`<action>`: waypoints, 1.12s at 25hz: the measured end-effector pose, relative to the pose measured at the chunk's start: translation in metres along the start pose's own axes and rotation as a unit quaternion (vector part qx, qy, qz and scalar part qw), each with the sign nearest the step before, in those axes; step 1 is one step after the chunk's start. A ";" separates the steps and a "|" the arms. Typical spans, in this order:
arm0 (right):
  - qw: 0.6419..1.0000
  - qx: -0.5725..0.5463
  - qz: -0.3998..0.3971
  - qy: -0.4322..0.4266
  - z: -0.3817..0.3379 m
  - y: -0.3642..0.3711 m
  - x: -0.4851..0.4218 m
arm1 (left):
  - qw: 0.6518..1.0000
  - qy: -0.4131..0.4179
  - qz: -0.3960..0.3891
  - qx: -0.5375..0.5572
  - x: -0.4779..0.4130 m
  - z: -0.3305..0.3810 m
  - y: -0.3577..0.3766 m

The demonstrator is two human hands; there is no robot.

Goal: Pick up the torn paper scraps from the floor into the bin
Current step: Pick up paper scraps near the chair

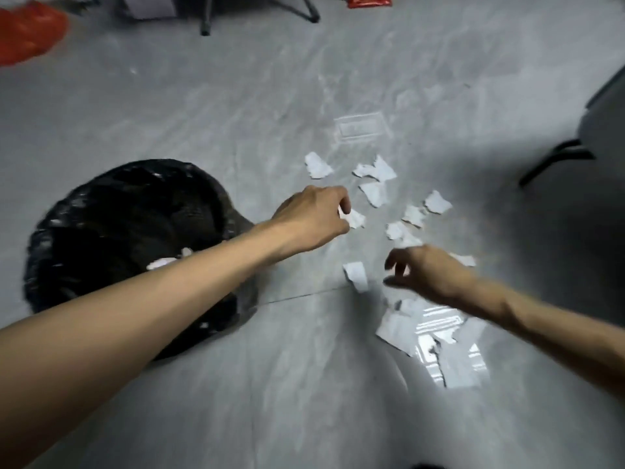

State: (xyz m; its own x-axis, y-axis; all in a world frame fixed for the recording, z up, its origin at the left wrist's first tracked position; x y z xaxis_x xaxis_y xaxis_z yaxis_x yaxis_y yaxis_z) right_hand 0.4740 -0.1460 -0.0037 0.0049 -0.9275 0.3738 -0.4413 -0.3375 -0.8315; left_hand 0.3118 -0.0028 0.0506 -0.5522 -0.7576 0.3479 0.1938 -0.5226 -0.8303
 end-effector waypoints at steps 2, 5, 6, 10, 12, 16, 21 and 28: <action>0.994 0.092 -0.049 0.027 0.024 0.050 0.024 | 0.997 0.013 -0.052 -0.048 -0.017 0.013 0.040; 0.996 0.078 -0.025 0.032 0.031 0.095 0.029 | 0.989 0.006 -0.096 -0.110 -0.033 0.013 0.094; 0.998 0.068 -0.002 0.016 0.030 0.100 0.025 | 0.988 0.002 -0.097 -0.118 -0.036 0.009 0.108; 0.995 -0.052 0.088 -0.018 0.041 0.094 0.027 | 0.991 -0.006 -0.084 -0.108 -0.045 -0.010 0.144; 0.982 -0.115 0.139 0.054 0.060 0.085 0.044 | 0.995 0.005 -0.067 -0.077 -0.047 -0.020 0.152; 0.965 -0.119 0.125 0.199 0.099 0.098 0.099 | 0.999 -0.003 -0.043 -0.007 -0.051 -0.033 0.159; 0.967 -0.124 0.135 0.177 0.102 0.106 0.096 | 0.999 0.040 -0.022 -0.008 -0.047 -0.015 0.156; 0.922 -0.243 0.217 0.208 0.112 0.089 0.102 | 0.986 0.158 -0.035 -0.029 -0.060 0.029 0.178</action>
State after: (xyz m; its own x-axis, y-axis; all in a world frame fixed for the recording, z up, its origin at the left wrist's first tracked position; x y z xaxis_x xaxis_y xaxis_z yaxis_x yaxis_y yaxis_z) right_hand 0.5353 -0.2882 -0.0855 -0.5679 -0.7816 0.2579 -0.6703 0.2574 -0.6960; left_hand 0.4032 -0.0619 -0.1056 -0.7900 -0.5555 0.2596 0.1046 -0.5392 -0.8356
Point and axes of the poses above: each hand's wrist, its own x-axis away from the middle knuckle, its own y-axis out of the palm, z = x × y, the point moved 1 cm from there along -x, towards the middle knuckle, and after that the axes turned 12 degrees about -y, right-handed, at the moved point
